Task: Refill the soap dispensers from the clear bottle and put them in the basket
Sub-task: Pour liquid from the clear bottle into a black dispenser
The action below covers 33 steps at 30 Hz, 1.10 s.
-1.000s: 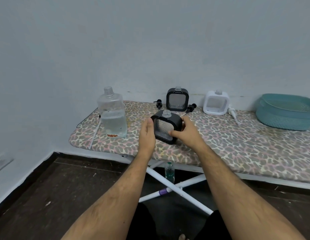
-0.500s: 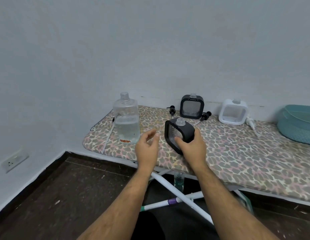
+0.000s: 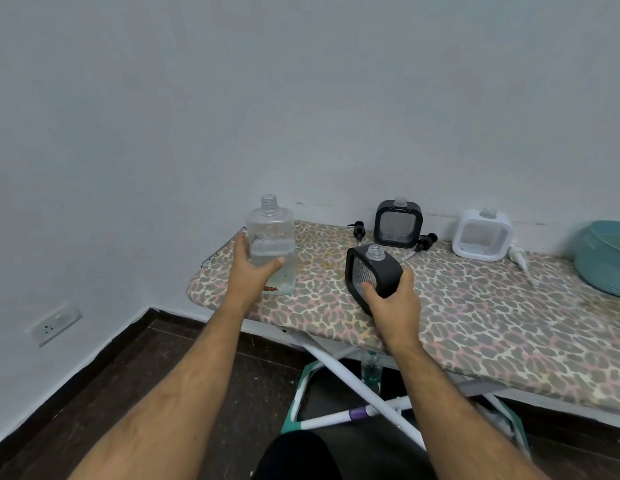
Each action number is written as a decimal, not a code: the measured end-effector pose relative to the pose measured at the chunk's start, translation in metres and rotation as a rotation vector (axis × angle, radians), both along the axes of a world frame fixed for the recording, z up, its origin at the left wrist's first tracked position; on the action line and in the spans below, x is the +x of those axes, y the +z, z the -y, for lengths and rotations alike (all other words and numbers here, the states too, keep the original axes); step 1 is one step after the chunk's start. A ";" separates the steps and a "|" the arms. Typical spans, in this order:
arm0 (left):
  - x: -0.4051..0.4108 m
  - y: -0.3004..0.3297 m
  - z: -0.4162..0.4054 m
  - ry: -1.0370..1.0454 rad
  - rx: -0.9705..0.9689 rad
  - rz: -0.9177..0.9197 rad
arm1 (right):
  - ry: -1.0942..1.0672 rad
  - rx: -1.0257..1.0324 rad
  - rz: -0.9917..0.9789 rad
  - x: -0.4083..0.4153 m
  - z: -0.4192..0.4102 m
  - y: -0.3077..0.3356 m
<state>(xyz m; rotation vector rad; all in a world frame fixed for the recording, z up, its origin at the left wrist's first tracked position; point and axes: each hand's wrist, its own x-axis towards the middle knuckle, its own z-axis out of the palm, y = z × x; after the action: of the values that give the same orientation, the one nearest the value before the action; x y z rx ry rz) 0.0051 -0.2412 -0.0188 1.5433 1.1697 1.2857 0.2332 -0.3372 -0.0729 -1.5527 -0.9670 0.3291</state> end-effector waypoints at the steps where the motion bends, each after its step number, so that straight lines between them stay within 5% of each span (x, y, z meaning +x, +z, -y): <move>1: -0.002 -0.003 -0.003 -0.031 -0.012 -0.009 | 0.002 0.003 0.004 0.000 0.000 0.000; 13: 0.017 -0.012 -0.004 0.146 0.039 -0.158 | -0.025 0.000 -0.008 -0.003 0.003 0.001; 24: 0.018 -0.011 0.008 0.095 0.035 -0.177 | 0.060 0.032 -0.056 0.000 0.002 -0.003; 33: 0.038 0.002 0.026 0.115 0.214 -0.485 | 0.003 0.006 -0.006 -0.003 0.002 -0.004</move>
<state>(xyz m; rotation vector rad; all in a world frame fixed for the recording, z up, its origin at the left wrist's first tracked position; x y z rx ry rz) 0.0433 -0.2672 -0.0167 2.0478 1.4738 1.1717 0.2306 -0.3393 -0.0765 -1.5446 -0.9649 0.3328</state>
